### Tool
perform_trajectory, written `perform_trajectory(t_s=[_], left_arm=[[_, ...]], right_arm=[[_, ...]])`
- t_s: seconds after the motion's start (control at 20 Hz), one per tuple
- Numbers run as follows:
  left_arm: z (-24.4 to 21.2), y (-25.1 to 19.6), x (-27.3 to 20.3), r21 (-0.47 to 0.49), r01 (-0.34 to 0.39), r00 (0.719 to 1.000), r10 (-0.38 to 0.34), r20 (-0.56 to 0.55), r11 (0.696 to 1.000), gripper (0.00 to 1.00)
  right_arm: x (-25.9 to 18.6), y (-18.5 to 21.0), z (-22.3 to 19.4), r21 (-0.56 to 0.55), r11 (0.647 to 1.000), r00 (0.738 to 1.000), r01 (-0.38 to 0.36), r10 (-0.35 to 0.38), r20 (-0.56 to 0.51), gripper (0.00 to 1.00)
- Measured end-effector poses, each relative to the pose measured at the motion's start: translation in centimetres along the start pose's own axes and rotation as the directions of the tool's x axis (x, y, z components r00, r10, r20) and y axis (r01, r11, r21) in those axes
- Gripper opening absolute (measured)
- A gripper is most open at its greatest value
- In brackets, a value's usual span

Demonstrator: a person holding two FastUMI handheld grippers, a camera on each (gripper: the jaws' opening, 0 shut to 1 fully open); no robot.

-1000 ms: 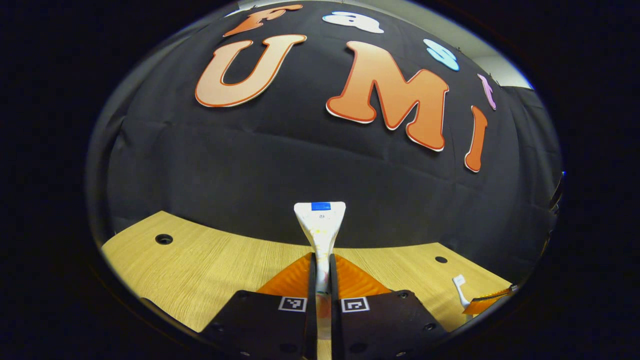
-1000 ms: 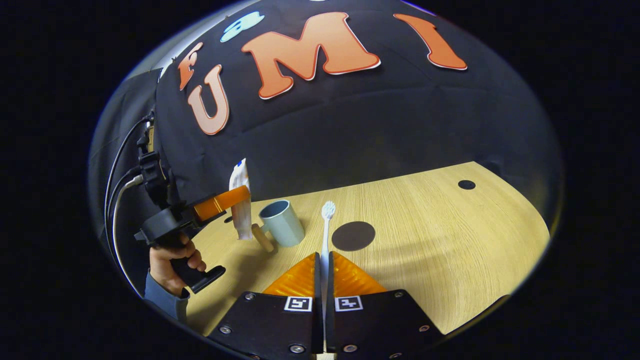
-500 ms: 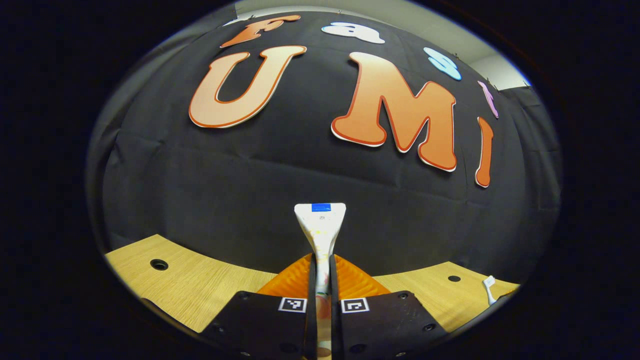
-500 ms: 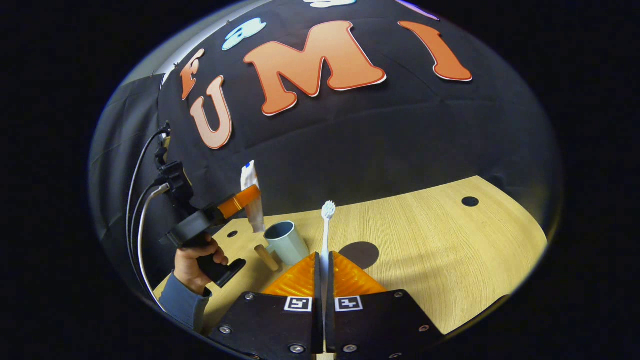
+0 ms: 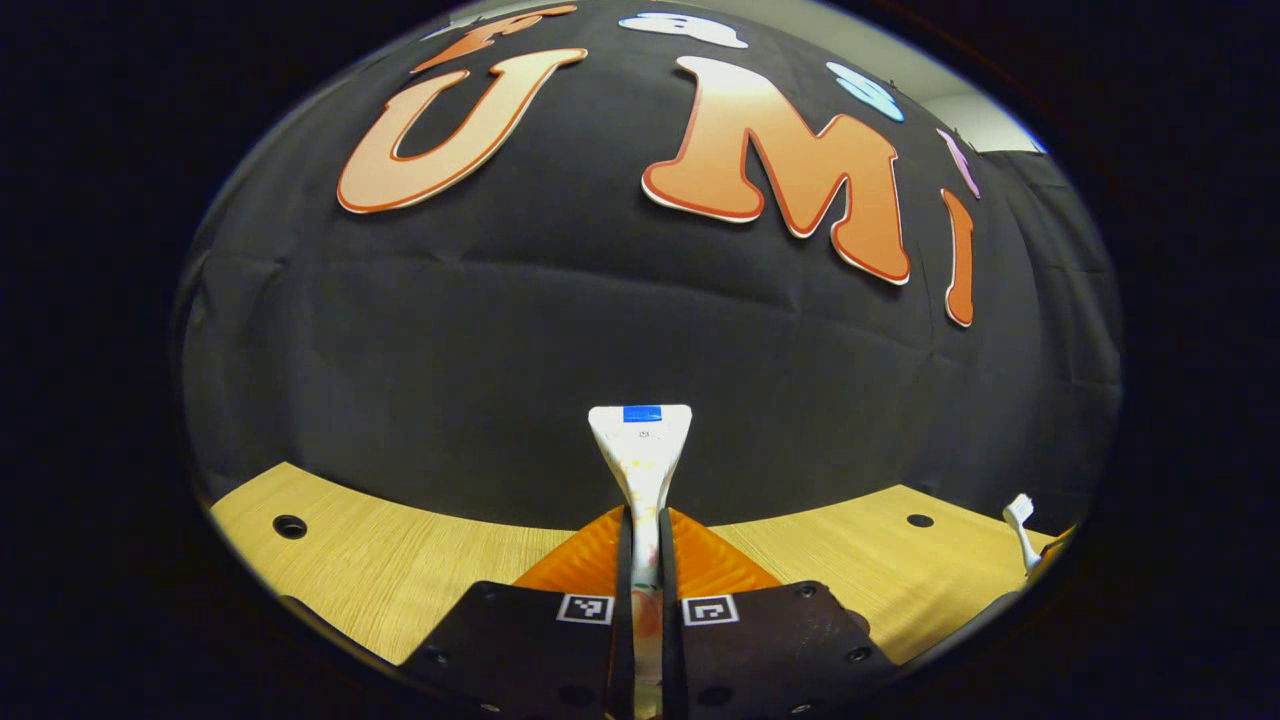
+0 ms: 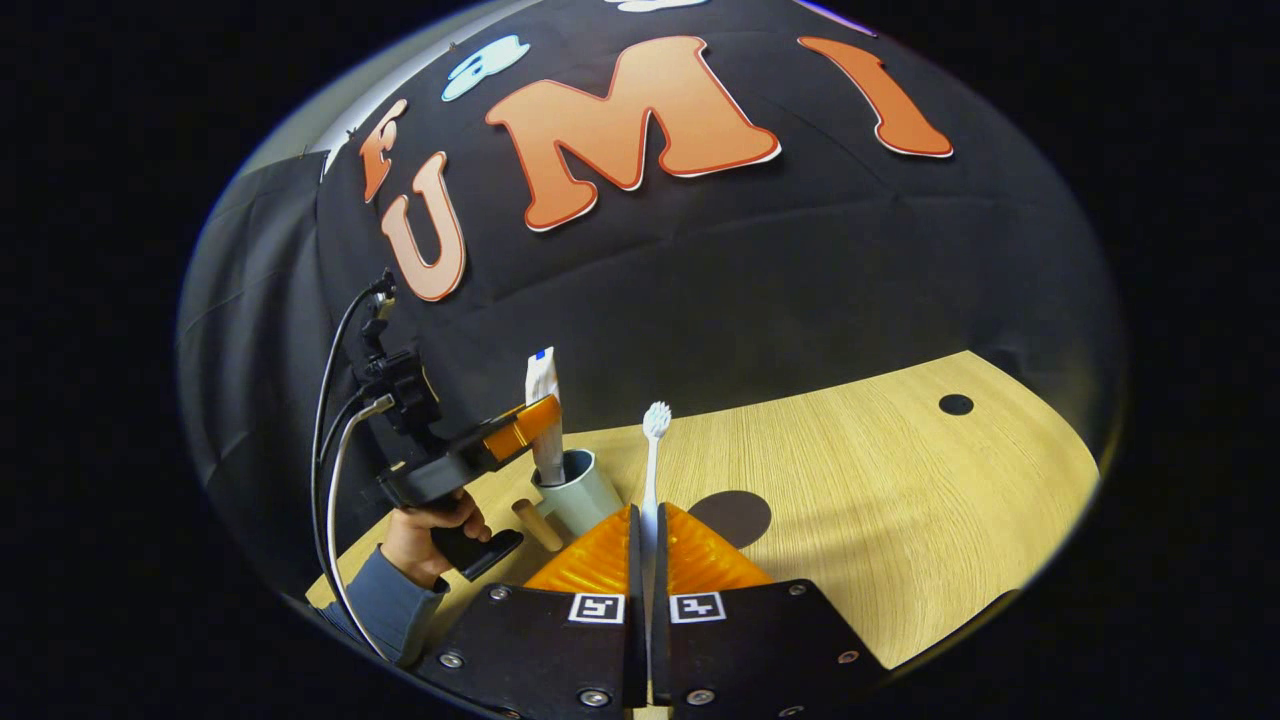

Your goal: Put the toothbrush and toothpaste on the desktop into the cup, then pick up the cup and place it on the coaster on the desktop.

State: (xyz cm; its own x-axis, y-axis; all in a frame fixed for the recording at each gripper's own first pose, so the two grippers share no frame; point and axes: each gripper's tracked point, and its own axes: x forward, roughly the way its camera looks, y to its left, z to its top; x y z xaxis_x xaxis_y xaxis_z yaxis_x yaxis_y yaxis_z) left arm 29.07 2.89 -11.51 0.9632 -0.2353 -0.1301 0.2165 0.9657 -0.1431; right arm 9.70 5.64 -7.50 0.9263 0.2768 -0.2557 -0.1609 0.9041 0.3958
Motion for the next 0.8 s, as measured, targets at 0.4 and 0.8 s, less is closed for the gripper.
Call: perform_trajectory(t_s=[0.4, 0.8], left_arm=[[-3.2, -0.1, -1.6, -0.033, 0.03, 0.991, -0.034, -0.128, 0.999, 0.3], [-3.7, 0.5, -5.6, -0.017, 0.005, 0.988, -0.008, -0.156, 1.0, 0.74]], right_arm=[[1.3, 1.5, 1.4, 0.005, 1.0, 0.999, -0.026, 0.025, 0.022, 0.02], [2.3, 3.7, 2.4, -0.005, 0.997, 0.996, -0.079, 0.079, 0.049, 0.02]])
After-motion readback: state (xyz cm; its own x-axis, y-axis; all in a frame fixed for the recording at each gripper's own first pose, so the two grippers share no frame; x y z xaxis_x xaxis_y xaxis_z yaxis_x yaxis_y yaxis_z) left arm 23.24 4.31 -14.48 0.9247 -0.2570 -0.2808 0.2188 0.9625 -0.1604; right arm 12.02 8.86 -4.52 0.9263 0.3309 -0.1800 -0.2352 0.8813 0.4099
